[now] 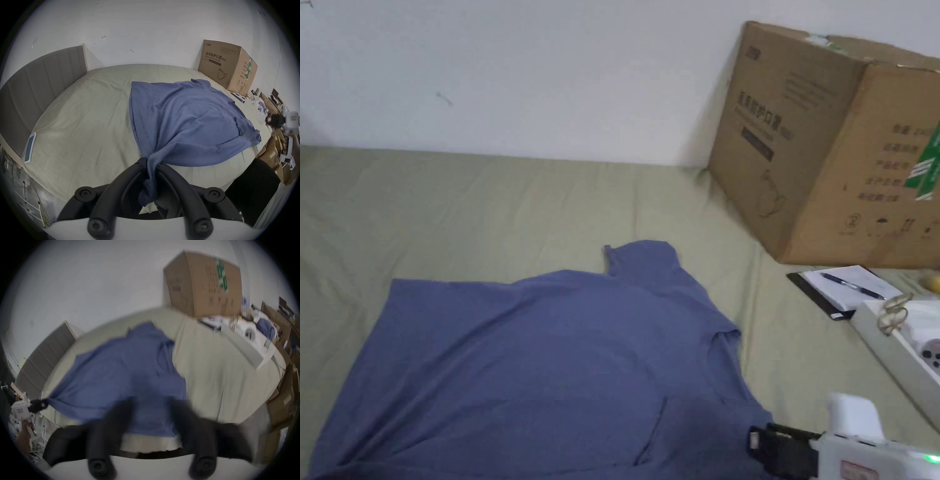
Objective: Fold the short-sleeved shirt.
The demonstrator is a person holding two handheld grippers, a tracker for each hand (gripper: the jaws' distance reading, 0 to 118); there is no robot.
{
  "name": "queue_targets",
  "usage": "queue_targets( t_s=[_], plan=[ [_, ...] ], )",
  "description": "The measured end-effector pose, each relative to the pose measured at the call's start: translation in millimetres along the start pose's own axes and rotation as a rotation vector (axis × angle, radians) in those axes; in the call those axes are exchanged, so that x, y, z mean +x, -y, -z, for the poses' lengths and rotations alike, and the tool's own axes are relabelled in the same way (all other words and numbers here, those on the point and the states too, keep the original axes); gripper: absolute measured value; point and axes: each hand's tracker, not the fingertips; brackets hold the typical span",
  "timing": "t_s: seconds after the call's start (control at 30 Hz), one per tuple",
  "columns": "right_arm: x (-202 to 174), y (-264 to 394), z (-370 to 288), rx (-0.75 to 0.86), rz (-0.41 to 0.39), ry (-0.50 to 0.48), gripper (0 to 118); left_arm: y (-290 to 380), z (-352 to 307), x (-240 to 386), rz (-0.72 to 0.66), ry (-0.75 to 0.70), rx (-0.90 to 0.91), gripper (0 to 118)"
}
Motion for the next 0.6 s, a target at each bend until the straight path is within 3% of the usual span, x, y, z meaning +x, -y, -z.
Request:
queue_targets(
  t_s=[0.03, 0.07, 0.2, 0.33, 0.4, 0.43, 0.47, 0.5, 0.57, 0.6],
  plan=[
    [5, 4, 15, -0.073, -0.017, 0.013, 114, 1, 0, 2, 0.001, -0.001, 0.004, 6],
    [8, 8, 20, -0.044, -0.033, 0.005, 109, -1, 0, 7, 0.005, -0.006, 0.005, 6],
    [11, 24, 53, -0.175, -0.114, 0.095, 109, 1, 3, 8, 0.022, -0.050, -0.019, 6],
    [5, 29, 67, -0.251, -0.139, 0.147, 62, 3, 4, 5, -0.022, -0.047, -0.037, 6],
    [-2, 29, 53, -0.188, -0.190, 0.136, 25, 4, 3, 5, -0.027, -0.049, -0.041, 6],
    [-6, 29, 47, -0.174, -0.232, 0.132, 15, 5, 1, 5, -0.022, -0.049, -0.041, 6],
    [-8, 30, 41, -0.161, -0.261, 0.100, 15, 5, 0, 6, -0.015, -0.049, -0.040, 6],
    [-13, 32, 33, -0.133, -0.285, 0.070, 6, 6, -1, 7, -0.005, -0.051, -0.040, 6],
    [-17, 32, 20, -0.105, -0.356, 0.107, 6, 7, -3, 9, 0.013, -0.069, -0.045, 6],
    [-16, 31, 14, -0.103, -0.350, 0.096, 6, 7, -6, 9, 0.017, -0.071, -0.046, 6]
  ],
)
